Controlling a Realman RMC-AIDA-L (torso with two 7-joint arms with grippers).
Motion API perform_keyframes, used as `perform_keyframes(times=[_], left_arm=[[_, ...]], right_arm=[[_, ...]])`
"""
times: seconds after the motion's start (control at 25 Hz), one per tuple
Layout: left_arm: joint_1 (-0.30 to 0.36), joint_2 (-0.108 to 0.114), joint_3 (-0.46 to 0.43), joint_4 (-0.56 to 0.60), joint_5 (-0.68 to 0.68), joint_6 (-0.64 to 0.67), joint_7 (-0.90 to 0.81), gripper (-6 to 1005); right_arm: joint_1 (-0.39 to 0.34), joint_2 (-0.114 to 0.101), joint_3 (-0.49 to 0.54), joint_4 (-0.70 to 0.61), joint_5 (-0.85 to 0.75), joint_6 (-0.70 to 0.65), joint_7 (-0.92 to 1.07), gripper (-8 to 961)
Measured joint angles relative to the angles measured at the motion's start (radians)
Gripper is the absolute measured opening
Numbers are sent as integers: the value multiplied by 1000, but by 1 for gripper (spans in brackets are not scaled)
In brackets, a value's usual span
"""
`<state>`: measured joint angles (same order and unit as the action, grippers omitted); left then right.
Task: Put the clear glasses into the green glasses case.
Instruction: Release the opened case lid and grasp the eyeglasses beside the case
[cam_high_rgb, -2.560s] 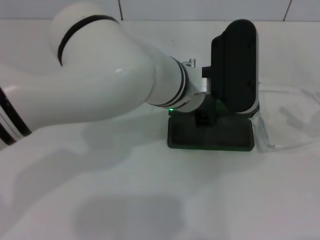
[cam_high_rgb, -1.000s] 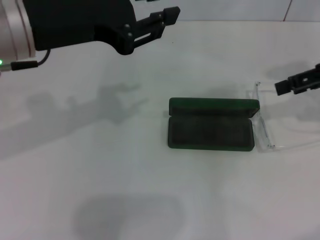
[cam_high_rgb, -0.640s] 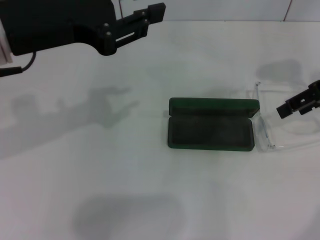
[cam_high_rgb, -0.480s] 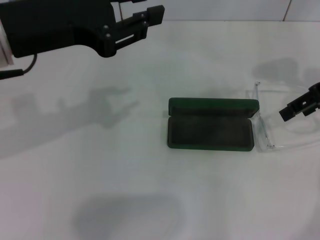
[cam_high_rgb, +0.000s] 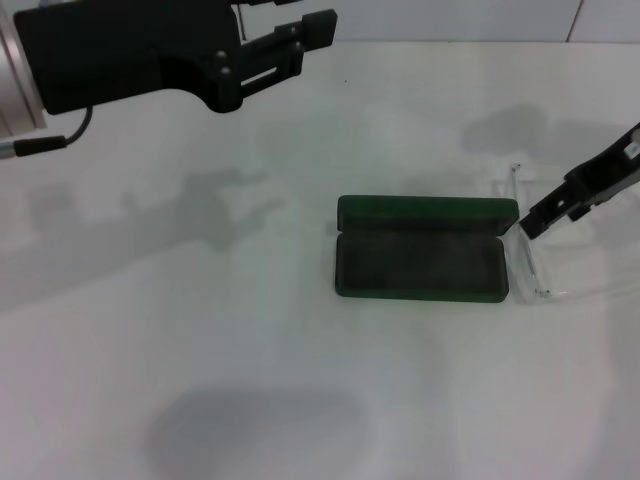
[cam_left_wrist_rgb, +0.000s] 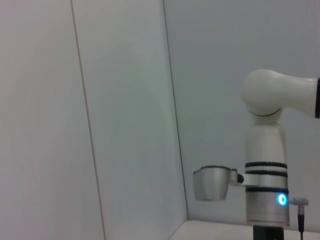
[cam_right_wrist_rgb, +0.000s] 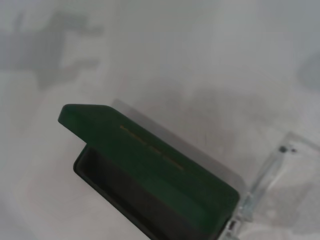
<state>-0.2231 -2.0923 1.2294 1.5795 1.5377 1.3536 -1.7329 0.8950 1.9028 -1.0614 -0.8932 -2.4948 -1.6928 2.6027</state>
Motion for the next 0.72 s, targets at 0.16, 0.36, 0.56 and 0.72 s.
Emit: perform_keyframes(times=[0.16, 0.36, 0.56, 0.72], left_arm=[[-9, 0, 0, -28, 0, 1, 20, 397], [-2, 0, -1, -32, -2, 3, 39, 398], [-3, 0, 1, -50, -2, 14, 50, 398], [0, 0, 2, -58, -2, 18, 59, 397]], right_arm=[[29, 6, -32, 70, -5, 39, -8, 758], [43, 26, -40, 88, -38, 68, -8, 751], [46, 40, -41, 94, -53, 103, -9, 743], [51, 43, -48, 123, -53, 133, -12, 737]])
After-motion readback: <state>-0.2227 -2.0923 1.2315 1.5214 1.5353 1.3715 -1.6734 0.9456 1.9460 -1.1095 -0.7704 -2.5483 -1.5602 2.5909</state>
